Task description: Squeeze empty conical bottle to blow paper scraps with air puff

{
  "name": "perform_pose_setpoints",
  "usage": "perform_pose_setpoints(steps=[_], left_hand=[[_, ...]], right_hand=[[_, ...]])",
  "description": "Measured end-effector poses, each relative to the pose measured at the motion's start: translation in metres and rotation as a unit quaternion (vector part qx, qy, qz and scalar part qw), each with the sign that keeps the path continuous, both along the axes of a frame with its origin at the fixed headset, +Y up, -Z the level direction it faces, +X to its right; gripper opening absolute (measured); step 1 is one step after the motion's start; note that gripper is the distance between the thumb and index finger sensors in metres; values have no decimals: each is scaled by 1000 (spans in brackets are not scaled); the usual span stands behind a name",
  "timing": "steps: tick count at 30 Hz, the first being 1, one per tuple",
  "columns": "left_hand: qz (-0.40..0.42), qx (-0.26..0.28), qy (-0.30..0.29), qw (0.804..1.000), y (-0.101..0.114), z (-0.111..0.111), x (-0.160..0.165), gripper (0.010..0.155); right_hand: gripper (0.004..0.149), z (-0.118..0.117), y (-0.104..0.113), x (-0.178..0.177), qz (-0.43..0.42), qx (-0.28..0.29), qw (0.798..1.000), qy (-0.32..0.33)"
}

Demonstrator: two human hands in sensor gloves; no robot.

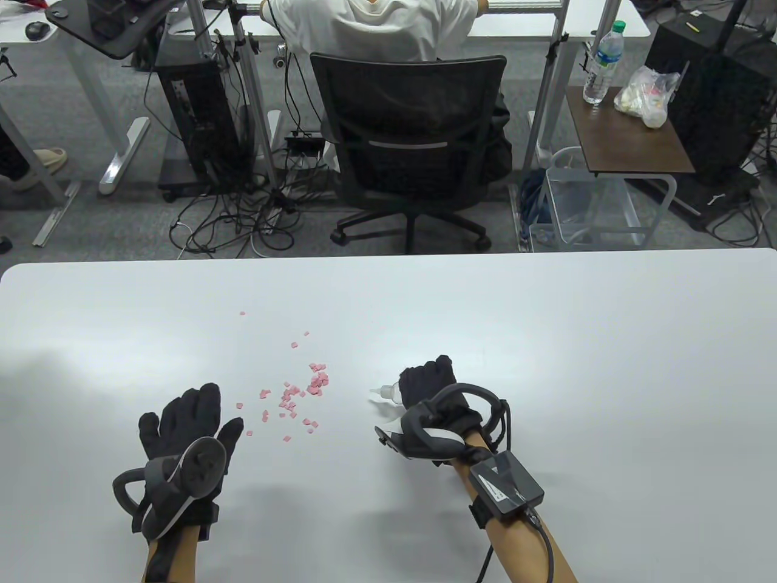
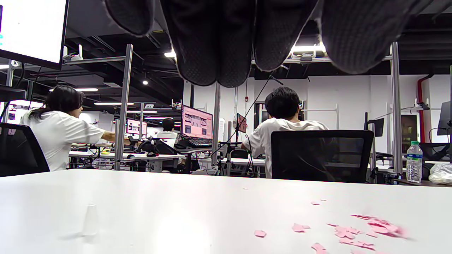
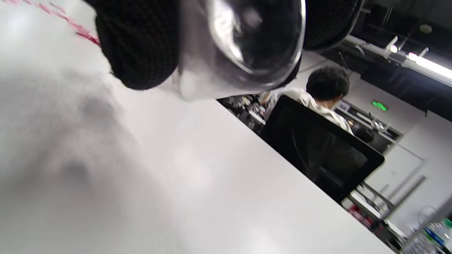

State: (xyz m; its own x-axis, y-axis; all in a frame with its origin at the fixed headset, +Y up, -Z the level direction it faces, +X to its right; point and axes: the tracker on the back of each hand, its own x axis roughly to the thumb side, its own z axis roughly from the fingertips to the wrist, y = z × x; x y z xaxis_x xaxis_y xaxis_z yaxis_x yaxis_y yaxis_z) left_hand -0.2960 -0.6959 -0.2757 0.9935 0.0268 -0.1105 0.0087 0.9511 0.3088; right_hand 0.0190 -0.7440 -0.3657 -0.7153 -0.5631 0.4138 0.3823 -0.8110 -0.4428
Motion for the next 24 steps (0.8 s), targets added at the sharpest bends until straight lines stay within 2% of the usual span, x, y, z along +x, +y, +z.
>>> perform_pose_setpoints(steps=[5,7,10,16,18,21,24], left_hand=[[5,5,1,1000,1,0,-1,71],[5,4,1,1000,1,0,-1,71],[2,2,-1,1000,1,0,0,71],[5,6,-1,1000,2,1,-1,71],[4,3,0,1000,2,1,-1,71],[3,0,0,1000,1,1,0,71],[5,2,0,1000,2,1,0,72]], right_hand=[[73,-6,0,-7,-5,-30,999,-12],[72,-3,0,-9,-1,-28,1000,0],[61,1,1,-14,-9,4,999,33],[73,4,2,-21,-15,-12,1000,14],[72,5,2,-25,3,-4,1000,15],[61,5,3,-27,-1,11,1000,18],[66,9,13,-24,-3,-2,1000,-2]])
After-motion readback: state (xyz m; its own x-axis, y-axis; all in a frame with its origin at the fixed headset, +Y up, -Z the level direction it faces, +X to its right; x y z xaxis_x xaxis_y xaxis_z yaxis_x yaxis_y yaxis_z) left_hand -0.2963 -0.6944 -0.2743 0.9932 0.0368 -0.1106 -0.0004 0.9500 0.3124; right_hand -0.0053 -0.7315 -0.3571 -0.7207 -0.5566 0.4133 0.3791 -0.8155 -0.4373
